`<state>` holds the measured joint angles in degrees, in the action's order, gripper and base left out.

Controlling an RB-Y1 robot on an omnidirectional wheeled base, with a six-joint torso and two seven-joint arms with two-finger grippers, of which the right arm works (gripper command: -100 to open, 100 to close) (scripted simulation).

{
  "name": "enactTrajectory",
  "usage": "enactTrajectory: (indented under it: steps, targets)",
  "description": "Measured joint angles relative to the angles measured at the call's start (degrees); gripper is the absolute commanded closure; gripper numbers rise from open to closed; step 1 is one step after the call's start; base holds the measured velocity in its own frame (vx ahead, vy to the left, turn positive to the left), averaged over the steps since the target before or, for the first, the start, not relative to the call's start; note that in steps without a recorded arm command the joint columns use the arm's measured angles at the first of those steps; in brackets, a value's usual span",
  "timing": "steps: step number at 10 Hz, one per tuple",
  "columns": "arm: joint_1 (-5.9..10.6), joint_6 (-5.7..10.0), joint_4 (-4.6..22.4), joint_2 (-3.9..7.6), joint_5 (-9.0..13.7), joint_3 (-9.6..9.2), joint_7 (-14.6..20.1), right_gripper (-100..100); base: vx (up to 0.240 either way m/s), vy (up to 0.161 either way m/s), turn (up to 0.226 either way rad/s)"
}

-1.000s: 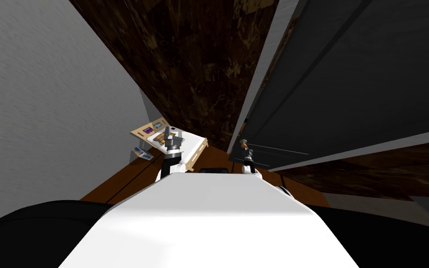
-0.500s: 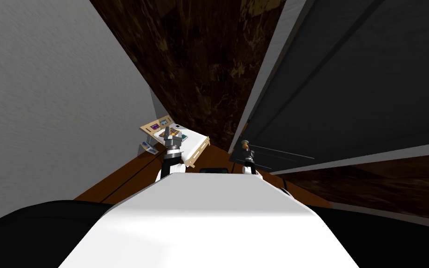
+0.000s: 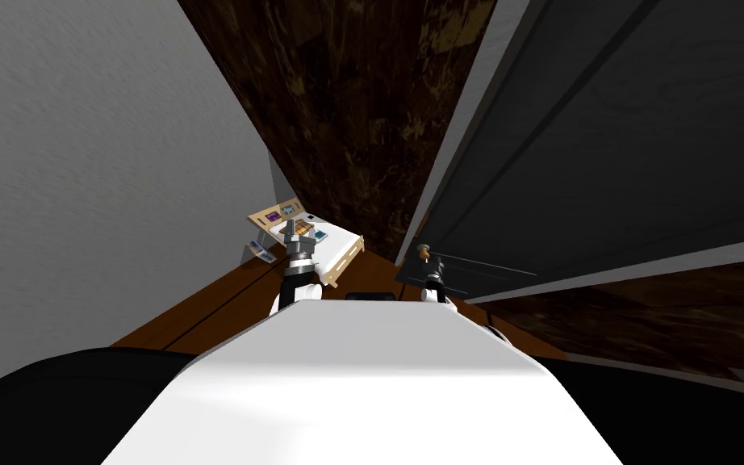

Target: Pull the door open

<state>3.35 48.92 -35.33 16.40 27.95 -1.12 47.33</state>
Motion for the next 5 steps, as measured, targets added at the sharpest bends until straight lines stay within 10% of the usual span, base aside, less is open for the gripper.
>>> enactTrajectory:
  steps: [5]
  targets:
    - [-0.01,-0.91,-0.98,-1.01,2.43,-0.58,4.61,-100,-0.059,-0.003,0.053]
